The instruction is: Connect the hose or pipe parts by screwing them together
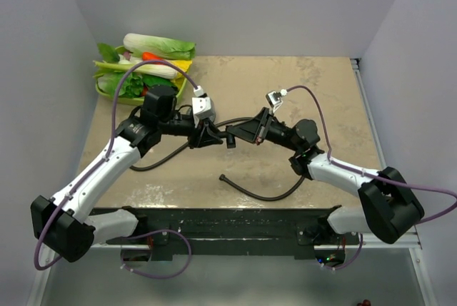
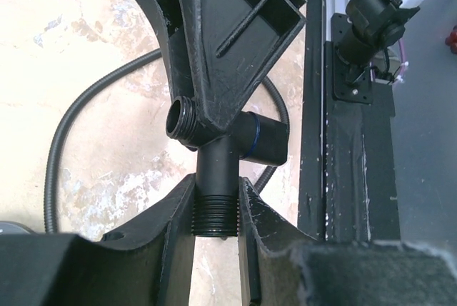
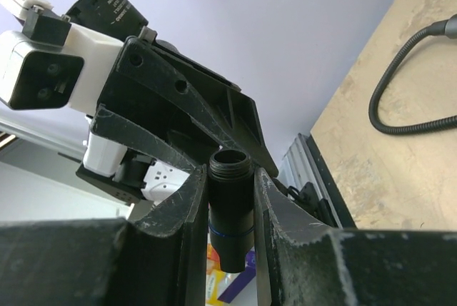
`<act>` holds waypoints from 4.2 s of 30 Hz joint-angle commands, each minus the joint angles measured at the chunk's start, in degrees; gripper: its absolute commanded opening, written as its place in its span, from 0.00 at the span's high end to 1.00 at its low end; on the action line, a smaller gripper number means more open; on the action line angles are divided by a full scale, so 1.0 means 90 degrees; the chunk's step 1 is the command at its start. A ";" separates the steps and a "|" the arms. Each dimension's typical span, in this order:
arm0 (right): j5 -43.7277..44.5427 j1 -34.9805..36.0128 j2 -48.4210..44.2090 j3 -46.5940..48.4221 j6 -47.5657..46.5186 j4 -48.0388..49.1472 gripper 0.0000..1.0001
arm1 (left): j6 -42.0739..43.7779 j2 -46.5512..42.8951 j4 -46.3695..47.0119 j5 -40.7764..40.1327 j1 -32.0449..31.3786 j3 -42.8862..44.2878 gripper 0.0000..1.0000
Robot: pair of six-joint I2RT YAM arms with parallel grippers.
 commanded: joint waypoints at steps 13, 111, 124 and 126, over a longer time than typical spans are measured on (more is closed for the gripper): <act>-0.0581 0.0389 -0.0979 0.0805 -0.0619 -0.0109 0.02 | 0.0117 -0.0156 -0.0137 -0.0687 -0.0062 -0.0241 1.00; 0.4622 0.1503 -0.2705 0.2796 -0.5708 -0.9418 1.00 | 0.1772 0.0077 -0.2138 -0.0277 -0.0306 -0.0211 0.01; 0.6166 0.1503 -0.4387 0.3089 -0.4809 -1.1157 1.00 | 0.2141 0.2684 -0.2834 -0.1391 -0.1595 0.1020 0.01; 0.6196 0.1503 -0.4466 0.3138 -0.4838 -1.1235 1.00 | 0.1641 0.2782 -0.2357 -0.1273 -0.1682 0.0825 0.01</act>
